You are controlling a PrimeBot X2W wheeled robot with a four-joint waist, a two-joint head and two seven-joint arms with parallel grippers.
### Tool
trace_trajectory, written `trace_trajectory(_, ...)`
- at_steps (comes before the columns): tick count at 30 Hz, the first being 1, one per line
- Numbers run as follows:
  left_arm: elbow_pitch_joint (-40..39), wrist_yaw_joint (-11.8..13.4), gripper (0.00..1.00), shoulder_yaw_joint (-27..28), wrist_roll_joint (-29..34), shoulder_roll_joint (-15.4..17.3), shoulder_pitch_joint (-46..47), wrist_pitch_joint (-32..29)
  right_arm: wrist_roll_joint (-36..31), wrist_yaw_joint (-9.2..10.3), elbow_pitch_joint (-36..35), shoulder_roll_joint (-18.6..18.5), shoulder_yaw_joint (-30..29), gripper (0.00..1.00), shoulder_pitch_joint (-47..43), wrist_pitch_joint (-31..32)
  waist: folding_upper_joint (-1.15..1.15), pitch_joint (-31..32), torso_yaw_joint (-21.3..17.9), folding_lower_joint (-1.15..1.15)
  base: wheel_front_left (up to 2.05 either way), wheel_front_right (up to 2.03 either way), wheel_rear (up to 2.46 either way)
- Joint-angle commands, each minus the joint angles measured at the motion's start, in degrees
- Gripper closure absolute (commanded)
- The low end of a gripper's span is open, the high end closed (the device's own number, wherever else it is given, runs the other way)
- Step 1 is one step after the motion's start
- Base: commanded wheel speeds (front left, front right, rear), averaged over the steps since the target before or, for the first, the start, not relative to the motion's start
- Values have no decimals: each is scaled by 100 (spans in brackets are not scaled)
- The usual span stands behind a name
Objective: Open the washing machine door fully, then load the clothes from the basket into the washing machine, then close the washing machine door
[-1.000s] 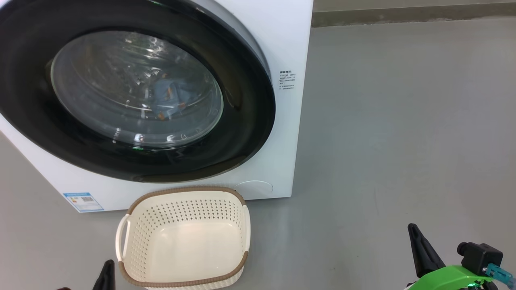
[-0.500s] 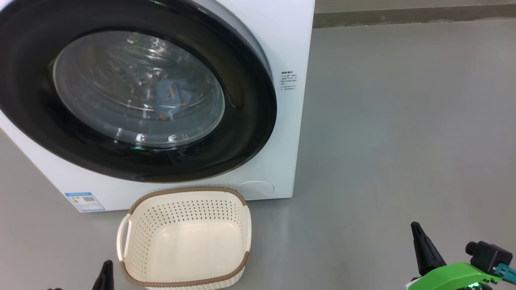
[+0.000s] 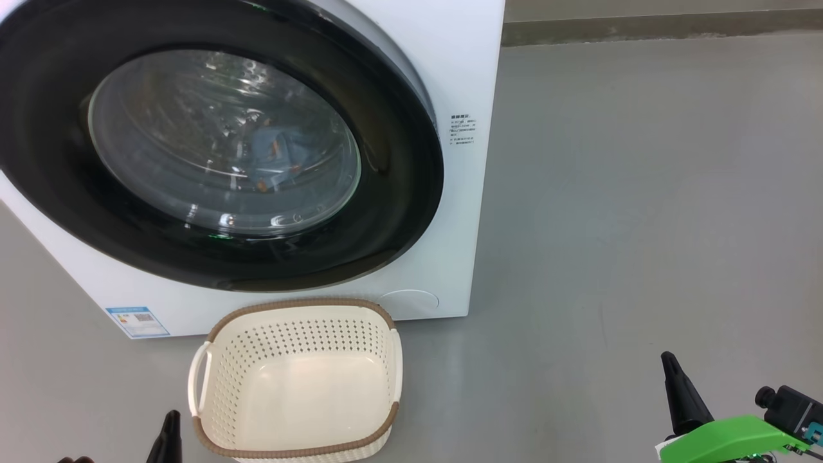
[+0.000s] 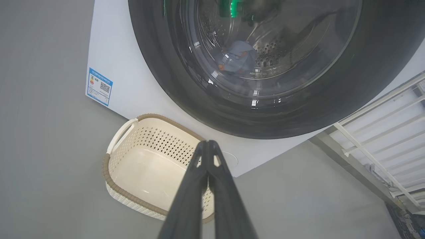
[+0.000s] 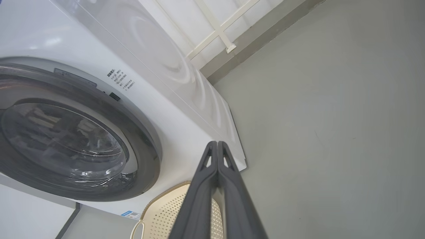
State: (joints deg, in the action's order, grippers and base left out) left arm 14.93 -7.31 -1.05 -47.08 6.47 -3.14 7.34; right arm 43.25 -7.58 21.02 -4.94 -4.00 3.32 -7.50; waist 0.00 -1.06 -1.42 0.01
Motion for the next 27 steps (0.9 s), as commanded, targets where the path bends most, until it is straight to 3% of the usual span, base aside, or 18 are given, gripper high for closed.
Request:
trace_trajectory(1, -106, -6, 100, 142, -175, 64, 288, -37, 190, 3, -179, -23, 19, 100, 162, 57, 0, 2, 3, -1, 0, 0, 0)
trace_trajectory(27, -101, -10, 100, 332, -1539, -65, 490, -458, 1666, 5, -343, 49, -68, 100, 201, 480, 0, 29, 47, -1, 0, 0, 0)
